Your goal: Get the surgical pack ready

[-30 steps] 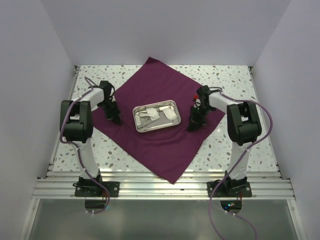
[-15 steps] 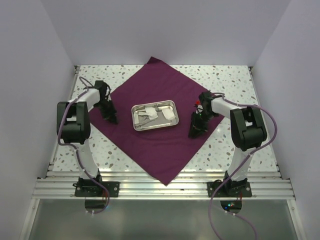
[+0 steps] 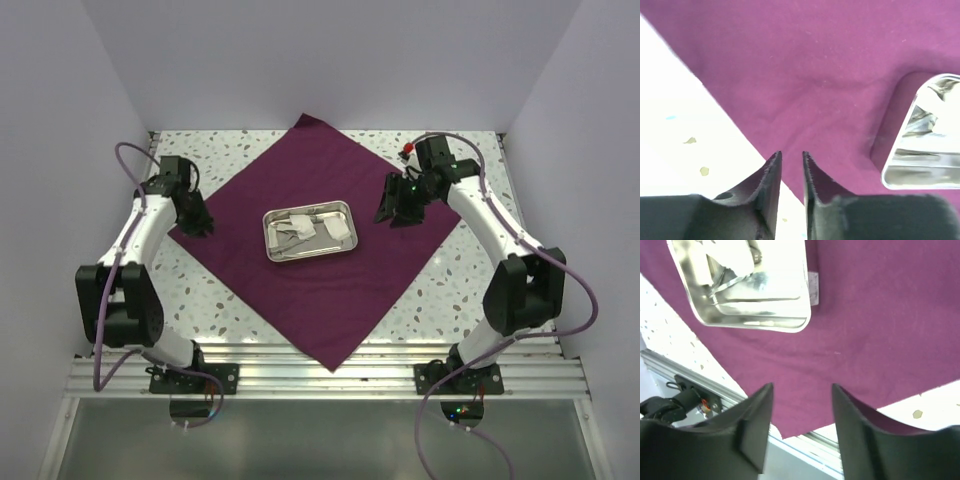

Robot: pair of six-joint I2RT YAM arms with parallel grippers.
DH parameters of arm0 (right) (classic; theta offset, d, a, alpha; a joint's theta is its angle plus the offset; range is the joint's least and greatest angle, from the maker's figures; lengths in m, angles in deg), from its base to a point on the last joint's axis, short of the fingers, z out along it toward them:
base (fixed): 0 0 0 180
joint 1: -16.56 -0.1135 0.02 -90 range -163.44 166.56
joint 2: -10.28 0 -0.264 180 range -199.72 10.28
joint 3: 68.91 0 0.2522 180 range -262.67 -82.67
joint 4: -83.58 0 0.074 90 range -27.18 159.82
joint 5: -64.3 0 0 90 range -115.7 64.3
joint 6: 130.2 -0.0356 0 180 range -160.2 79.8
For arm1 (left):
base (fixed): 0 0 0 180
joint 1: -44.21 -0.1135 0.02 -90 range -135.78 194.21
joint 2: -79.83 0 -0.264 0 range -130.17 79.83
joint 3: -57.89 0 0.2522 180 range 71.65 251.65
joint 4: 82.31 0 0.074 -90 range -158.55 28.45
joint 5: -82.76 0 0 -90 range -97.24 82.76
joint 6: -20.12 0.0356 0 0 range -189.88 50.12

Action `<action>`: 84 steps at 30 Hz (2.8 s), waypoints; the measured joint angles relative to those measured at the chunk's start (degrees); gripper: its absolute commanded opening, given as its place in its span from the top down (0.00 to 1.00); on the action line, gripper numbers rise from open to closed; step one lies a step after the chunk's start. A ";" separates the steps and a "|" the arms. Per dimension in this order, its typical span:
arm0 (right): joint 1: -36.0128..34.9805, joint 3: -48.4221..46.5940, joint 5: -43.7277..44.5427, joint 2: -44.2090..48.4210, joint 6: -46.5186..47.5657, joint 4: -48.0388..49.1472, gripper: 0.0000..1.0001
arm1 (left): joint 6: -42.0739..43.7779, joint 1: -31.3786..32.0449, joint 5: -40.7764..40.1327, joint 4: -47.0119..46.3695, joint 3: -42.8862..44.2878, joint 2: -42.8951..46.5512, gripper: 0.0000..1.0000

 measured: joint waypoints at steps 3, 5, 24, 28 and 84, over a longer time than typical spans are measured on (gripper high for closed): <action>0.00 1.97 0.00 4.02 -0.02 0.24 0.19 | -0.92 0.00 -2.16 0.72 -1.16 5.22 0.69; 0.00 3.87 0.13 5.33 0.68 -0.22 0.06 | -1.49 0.00 -3.10 0.90 -1.90 7.08 0.69; -1.95 42.69 -5.07 33.59 -6.36 3.78 0.26 | -3.32 8.35 2.19 -3.52 -9.75 4.52 0.85; -1.92 31.85 -2.27 22.16 -6.45 6.05 0.78 | -4.26 10.29 2.58 -4.70 -6.62 -3.04 1.00; -5.20 -7.34 11.13 -24.96 -0.39 7.50 1.00 | -9.86 15.76 1.60 -1.70 14.43 -25.81 1.00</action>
